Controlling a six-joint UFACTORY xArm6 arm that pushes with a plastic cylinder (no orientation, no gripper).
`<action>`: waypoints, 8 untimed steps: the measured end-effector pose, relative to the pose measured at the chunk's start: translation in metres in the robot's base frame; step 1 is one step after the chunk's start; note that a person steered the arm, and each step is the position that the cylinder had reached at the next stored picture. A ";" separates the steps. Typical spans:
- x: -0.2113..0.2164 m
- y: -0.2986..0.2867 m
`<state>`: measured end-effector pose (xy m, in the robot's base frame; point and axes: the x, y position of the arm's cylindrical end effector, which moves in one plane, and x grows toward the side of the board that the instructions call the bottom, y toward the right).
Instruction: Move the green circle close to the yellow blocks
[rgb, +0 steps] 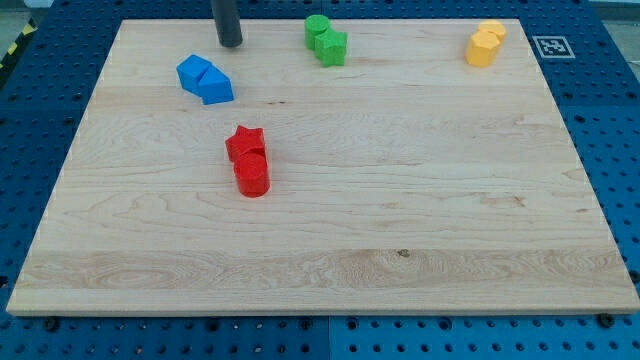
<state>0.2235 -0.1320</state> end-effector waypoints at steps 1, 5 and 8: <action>-0.001 0.000; -0.001 0.142; -0.001 0.169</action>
<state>0.2225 0.0371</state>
